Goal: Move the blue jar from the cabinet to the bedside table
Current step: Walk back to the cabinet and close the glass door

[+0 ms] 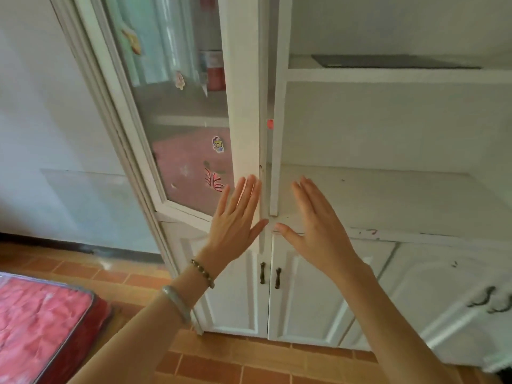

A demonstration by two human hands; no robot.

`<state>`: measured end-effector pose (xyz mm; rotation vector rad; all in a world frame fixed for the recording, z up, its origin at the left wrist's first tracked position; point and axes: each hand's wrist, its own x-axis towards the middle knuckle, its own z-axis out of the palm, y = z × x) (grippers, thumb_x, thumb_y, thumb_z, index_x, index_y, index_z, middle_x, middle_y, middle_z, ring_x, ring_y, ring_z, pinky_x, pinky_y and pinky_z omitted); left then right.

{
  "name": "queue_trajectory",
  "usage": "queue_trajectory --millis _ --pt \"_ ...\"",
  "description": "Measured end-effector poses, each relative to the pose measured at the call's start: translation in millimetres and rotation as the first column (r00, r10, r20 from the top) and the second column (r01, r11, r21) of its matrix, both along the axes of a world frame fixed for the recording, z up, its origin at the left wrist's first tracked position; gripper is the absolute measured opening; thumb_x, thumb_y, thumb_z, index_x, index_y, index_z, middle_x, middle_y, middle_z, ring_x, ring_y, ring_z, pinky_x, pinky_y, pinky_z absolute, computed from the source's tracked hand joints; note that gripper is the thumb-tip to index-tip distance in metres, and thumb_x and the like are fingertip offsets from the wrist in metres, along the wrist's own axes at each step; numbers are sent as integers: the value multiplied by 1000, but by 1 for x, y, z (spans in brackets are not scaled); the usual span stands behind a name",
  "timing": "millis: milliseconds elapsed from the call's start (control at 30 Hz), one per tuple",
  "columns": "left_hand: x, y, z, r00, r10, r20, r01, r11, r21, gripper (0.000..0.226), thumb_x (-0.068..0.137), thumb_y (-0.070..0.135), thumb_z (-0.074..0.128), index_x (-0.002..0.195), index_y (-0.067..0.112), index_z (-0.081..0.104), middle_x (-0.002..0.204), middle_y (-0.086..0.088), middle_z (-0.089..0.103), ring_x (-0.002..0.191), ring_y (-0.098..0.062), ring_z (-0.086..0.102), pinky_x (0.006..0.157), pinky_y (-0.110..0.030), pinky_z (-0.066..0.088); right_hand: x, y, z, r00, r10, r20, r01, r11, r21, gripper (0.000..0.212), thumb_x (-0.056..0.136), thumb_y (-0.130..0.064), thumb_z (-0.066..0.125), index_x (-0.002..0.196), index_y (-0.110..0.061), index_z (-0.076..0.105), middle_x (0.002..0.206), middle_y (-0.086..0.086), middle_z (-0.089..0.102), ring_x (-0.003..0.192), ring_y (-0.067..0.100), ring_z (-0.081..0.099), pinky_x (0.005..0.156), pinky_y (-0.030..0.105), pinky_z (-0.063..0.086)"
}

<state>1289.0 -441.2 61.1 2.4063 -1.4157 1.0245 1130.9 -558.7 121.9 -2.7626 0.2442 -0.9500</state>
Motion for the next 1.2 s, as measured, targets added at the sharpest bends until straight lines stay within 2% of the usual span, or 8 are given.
queue_trajectory --millis 267,500,700,800,1067,1200 --pt "28 -52 -1 997 74 26 -75 997 27 73 97 50 29 151 4 11 158 -13 12 146 -26 12 116 -49 17 20 -44 1 997 -69 -28 69 998 -14 76 82 -36 64 139 -2 28 147 21 28 135 31 24 108 38 20" --pt "42 -79 0 989 141 47 -141 990 12 82 94 53 43 151 5 11 158 -12 13 146 -26 14 116 -49 17 40 -68 -3 997 -58 -43 57 998 -36 76 82 -35 64 139 -1 27 146 21 29 136 31 24 109 42 23" --pt "57 -97 1 981 186 46 -188 981 37 85 92 57 42 151 4 13 158 -13 13 146 -26 12 116 -51 17 56 -84 -4 997 -46 -55 43 998 -49 76 84 -36 62 141 -3 24 148 19 25 137 28 19 110 36 15" --pt "63 -104 -1 979 197 56 -199 979 33 88 89 60 45 151 4 17 158 -12 14 145 -26 14 115 -51 18 63 -91 -5 997 -49 -54 46 997 -54 77 84 -37 61 141 -4 23 149 18 23 138 27 18 110 34 14" --pt "71 -110 -6 979 191 65 -193 981 28 105 79 65 57 151 4 11 158 -12 6 146 -26 7 116 -53 10 74 -100 -13 995 -67 -73 65 997 -30 77 85 -41 59 142 -4 21 150 17 22 138 26 16 111 37 16" --pt "69 -108 -4 980 193 55 -195 980 37 110 75 67 61 151 4 12 158 -12 8 146 -27 10 116 -53 13 74 -99 -13 994 -71 -80 69 997 -22 78 85 -41 58 142 -5 20 151 16 19 139 25 14 111 37 15"
